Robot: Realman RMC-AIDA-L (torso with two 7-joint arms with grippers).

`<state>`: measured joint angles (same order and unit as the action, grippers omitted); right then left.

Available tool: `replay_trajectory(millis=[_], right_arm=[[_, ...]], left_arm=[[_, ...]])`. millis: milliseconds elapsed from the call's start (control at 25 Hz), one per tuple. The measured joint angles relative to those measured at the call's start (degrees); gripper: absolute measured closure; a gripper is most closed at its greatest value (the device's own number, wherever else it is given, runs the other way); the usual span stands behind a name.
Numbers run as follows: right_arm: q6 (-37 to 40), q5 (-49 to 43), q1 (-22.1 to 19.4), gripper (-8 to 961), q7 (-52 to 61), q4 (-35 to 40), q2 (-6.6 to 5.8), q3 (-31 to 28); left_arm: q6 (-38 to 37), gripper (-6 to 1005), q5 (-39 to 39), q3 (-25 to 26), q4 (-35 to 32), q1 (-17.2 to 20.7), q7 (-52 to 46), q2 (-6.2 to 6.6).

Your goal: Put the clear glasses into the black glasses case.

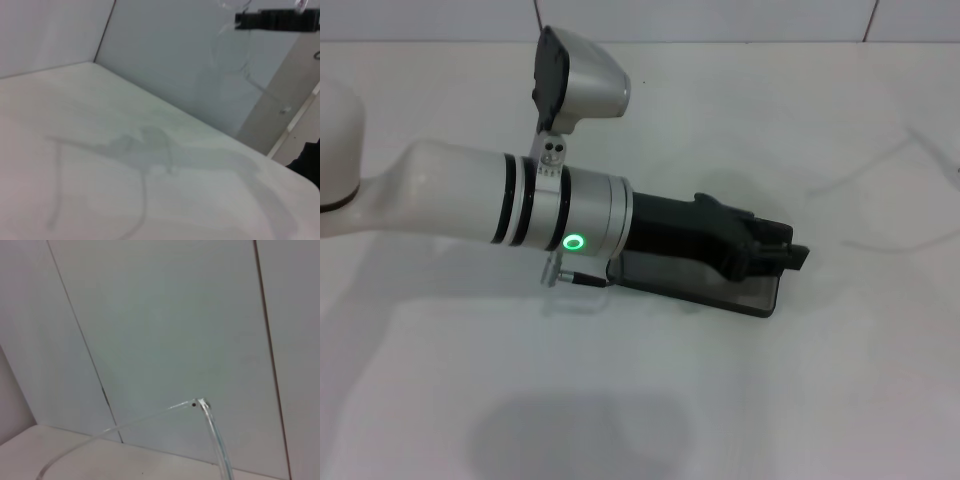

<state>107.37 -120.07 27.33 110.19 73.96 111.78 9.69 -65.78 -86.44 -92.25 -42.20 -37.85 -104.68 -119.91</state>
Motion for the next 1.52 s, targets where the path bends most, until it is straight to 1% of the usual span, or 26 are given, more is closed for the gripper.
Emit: replay_trajectory(millis=[80,240,400,520,800,1120,1280,1440,1520], right_arm=[[-0.4,0.1,0.2,902,0.0,-0.6,-0.21,0.3],[-1.2,0.1,1.2,902,-0.1,-2.7,-0.91,0.7],[-1.7,0.3,1.8,902,-0.4,-5.0,-1.83,0.8],[-2.3,0.3,1.8,902,-0.6,-5.6,-2.05,0.8],[-3.4,0.3,1.8,903,-1.1,-7.0,-2.54,1.0],[-5.2,0.3,1.8,903,-1.4,-7.9,-3.04,2.0],[-5.9,0.3,2.1,903,-1.4,-7.9,-3.11,3.1],[-6.0,0.3,2.0,903,-1.4,-7.9,-3.24,3.2],[-6.0,0.2,1.9,903,-1.5,-7.9,-3.38,3.2]], left_arm=[[1.1,631,-0.3,-0.3,1.7,-0.1,0.5,-0.01],[3.2,631,-1.4,-0.6,2.9,-0.5,0.7,-0.22],[6.0,630,-1.9,-3.0,3.1,-1.2,0.8,-0.33],[7.0,630,-1.6,-4.1,3.1,-1.8,0.8,-0.40],[7.9,631,-1.4,-4.0,3.2,-3.1,0.8,-0.34],[7.8,631,-1.2,-3.6,3.2,-3.4,0.8,-0.13],[5.7,630,-1.2,-3.6,2.9,-3.5,0.7,-0.09],[0.3,632,-1.1,-3.3,1.2,-3.6,0.3,0.04],[-3.1,636,-1.2,-2.0,-0.7,-2.9,0.2,0.12]])
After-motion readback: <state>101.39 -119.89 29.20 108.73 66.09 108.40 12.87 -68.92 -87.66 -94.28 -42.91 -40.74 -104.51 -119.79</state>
